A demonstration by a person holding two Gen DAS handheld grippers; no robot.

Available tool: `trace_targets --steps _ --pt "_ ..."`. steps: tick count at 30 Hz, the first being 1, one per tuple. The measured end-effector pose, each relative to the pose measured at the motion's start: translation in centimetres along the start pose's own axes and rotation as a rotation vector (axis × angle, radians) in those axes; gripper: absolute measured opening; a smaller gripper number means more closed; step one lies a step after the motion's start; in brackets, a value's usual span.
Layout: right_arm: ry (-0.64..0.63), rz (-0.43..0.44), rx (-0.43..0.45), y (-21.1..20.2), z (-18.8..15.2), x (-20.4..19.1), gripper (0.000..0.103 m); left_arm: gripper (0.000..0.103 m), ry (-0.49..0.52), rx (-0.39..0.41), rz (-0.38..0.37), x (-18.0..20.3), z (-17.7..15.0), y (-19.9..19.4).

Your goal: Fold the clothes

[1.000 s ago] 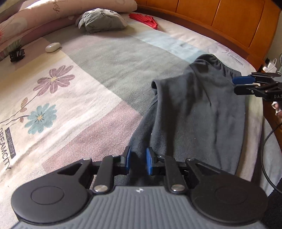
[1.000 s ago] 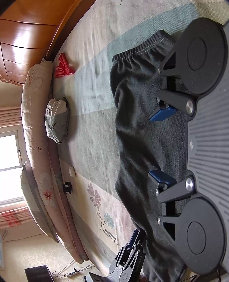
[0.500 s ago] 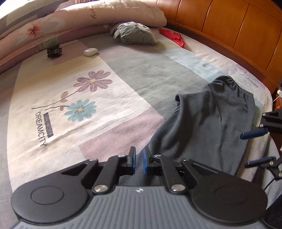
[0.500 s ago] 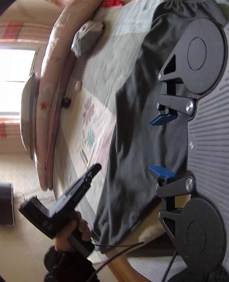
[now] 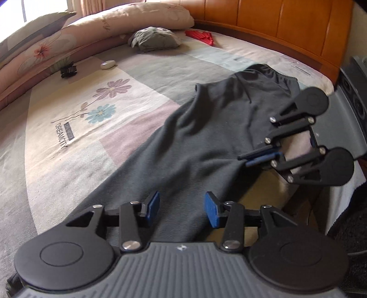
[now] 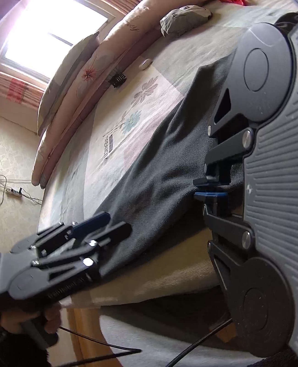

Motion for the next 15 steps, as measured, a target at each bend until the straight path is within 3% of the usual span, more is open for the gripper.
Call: trace_targets --steps 4,8,9,10,12,15 --pt "0.056 -0.005 0.014 -0.4 0.6 0.9 0.006 0.049 0.108 0.018 0.034 2.5 0.5 2.0" --pt "0.092 -0.01 0.02 -0.7 1.1 1.5 0.007 0.048 0.242 0.029 0.231 3.3 1.2 4.3" --pt "0.092 -0.01 0.015 -0.6 1.1 1.5 0.009 0.042 0.251 0.031 0.275 3.2 1.3 4.5" --pt "0.092 -0.011 0.006 -0.6 1.0 1.4 0.013 0.041 0.235 0.035 0.286 2.8 1.5 4.5" --pt "0.06 -0.038 -0.008 -0.1 0.5 0.9 0.034 0.041 0.167 0.054 0.252 2.0 1.9 3.8" --pt "-0.014 -0.126 -0.03 1.1 -0.2 0.3 0.04 0.041 0.096 0.081 0.222 1.1 2.3 2.8"
Point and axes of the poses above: each gripper's, at about its wrist camera, not at the fingertips, and y roughly the way its jaws point, x to its right, z to its top, the point moved 6 cm from there along y, roughly the way its jaws point, and after that the axes turned 7 degrees about -x, right-handed, at the moved point
